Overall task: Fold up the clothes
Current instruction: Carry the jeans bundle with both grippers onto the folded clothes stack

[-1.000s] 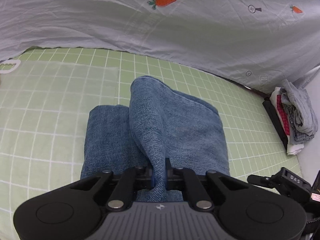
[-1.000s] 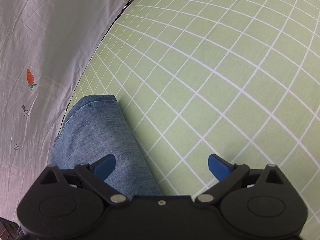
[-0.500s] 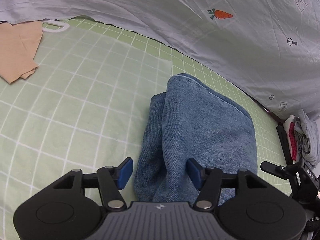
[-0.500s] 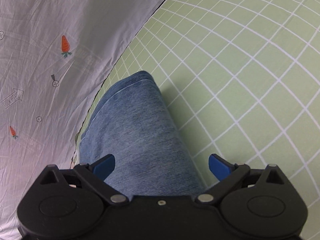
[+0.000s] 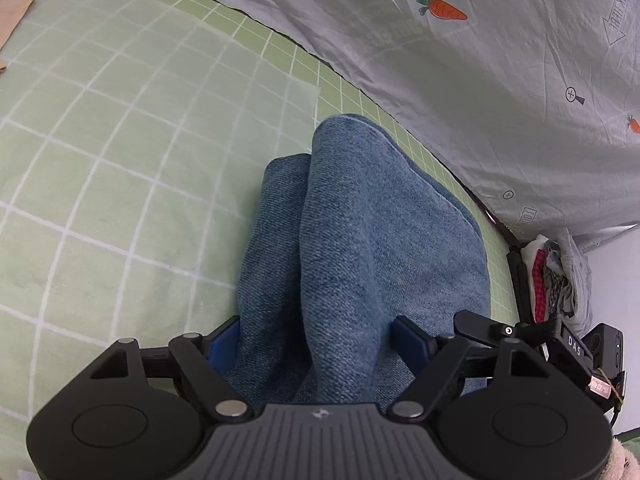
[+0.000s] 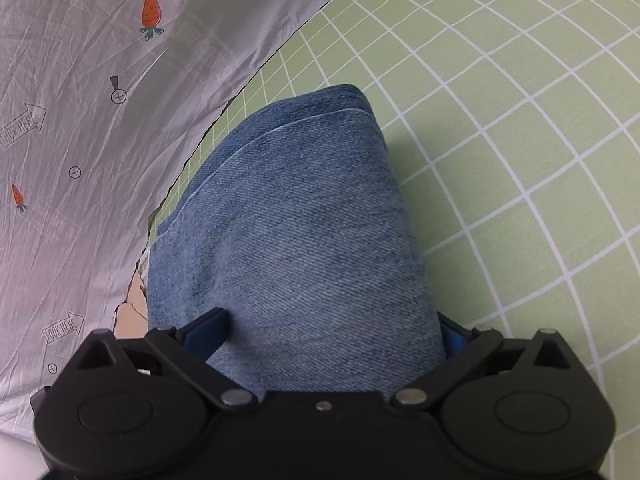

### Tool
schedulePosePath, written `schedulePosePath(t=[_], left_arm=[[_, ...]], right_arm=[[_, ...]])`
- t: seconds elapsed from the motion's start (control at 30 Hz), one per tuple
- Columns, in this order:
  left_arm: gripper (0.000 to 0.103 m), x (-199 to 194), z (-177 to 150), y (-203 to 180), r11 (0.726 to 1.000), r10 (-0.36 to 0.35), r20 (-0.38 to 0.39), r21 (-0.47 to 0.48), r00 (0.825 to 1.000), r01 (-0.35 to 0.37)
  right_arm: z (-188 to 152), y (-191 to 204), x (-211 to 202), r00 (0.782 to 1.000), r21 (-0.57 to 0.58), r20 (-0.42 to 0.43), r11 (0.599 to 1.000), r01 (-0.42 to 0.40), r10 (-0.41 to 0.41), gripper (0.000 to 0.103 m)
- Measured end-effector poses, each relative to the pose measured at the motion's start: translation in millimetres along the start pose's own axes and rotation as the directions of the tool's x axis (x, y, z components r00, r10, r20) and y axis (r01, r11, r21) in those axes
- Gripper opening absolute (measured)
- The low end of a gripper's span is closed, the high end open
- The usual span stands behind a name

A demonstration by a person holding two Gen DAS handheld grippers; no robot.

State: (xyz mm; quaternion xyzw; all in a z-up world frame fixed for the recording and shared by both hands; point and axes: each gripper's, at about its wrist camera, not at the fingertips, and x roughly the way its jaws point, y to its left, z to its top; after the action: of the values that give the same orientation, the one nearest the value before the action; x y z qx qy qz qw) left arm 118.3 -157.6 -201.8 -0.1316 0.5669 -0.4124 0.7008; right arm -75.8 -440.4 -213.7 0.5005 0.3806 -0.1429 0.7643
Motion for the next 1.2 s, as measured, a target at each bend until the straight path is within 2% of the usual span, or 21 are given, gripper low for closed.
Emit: schedulePosePath(t=[0.03, 0.07, 0.1, 0.17, 0.27, 0.33, 0.5, 0.63, 0.7, 0.77, 0.9, 1.0, 1.1, 1.2], left_arm=[[0.068, -1, -3, -2, 1.0, 0.001, 0.007, -0.001, 1.0, -0.001], [0.058, -4, -6, -4, 1.0, 0.0, 0.014, 0.001, 1.0, 0.0], [0.053, -8, -8, -9, 1.0, -0.003, 0.022, 0.007, 1.0, 0.003], [0.041, -18, -15, -22, 1.0, -0.001, 0.042, 0.031, 0.999, 0.0], [0.036, -30, -30, -48, 0.996, 0.001, 0.06, 0.089, 0.998, -0.006], [0.033, -40, -41, -67, 0.991, -0.017, 0.064, 0.132, 0.998, 0.008], [0.032, -42, -67, -134, 0.969, -0.14, 0.025, 0.207, 0.99, 0.132], [0.032, -7, -95, -207, 0.933, -0.229, -0.065, 0.269, 0.971, 0.238], [0.031, 18, -111, -248, 0.909, -0.274, -0.108, 0.295, 0.956, 0.294], [0.031, 41, -130, -293, 0.886, -0.292, -0.132, 0.335, 0.947, 0.32], [0.031, 82, -165, -381, 0.863, -0.326, -0.123, 0.366, 0.937, 0.348], [0.031, 117, -183, -447, 0.868, -0.342, -0.097, 0.349, 0.935, 0.354], [0.031, 149, -193, -506, 0.87, -0.365, -0.07, 0.329, 0.929, 0.367], [0.031, 184, -180, -558, 0.883, -0.397, -0.038, 0.257, 0.917, 0.392]], right_arm=[[-2, 2, -1, 1.0, -0.026, 0.013, 1.0, 0.004, -0.004, 0.091], [-5, 3, -3, 1.0, -0.049, 0.029, 0.999, 0.0, 0.002, 0.077], [-7, 4, -7, 0.999, -0.07, 0.046, 0.997, -0.014, 0.017, 0.071], [-12, 5, -16, 0.996, -0.117, 0.074, 0.993, -0.034, 0.043, 0.05], [-19, 3, -38, 0.993, -0.135, 0.088, 0.988, -0.072, 0.085, 0.037], [-24, -6, -57, 0.989, -0.114, 0.101, 0.989, -0.093, 0.105, 0.037], [-43, -52, -137, 0.97, -0.001, 0.2, 0.99, -0.139, 0.136, 0.037], [-50, -91, -215, 0.951, 0.052, 0.3, 0.994, -0.098, 0.078, 0.037], [-47, -121, -261, 0.934, 0.058, 0.354, 0.996, -0.07, 0.045, 0.037], [-37, -152, -302, 0.92, 0.068, 0.39, 0.996, -0.056, 0.025, 0.037], [1, -211, -373, 0.908, 0.027, 0.418, 0.999, -0.038, 0.023, 0.037], [44, -252, -423, 0.902, -0.01, 0.43, 0.999, -0.032, 0.033, 0.037], [98, -282, -472, 0.911, -0.081, 0.41, 0.997, 0.006, 0.028, 0.037], [159, -299, -515, 0.923, -0.17, 0.384, 0.984, 0.047, 0.022, 0.037]])
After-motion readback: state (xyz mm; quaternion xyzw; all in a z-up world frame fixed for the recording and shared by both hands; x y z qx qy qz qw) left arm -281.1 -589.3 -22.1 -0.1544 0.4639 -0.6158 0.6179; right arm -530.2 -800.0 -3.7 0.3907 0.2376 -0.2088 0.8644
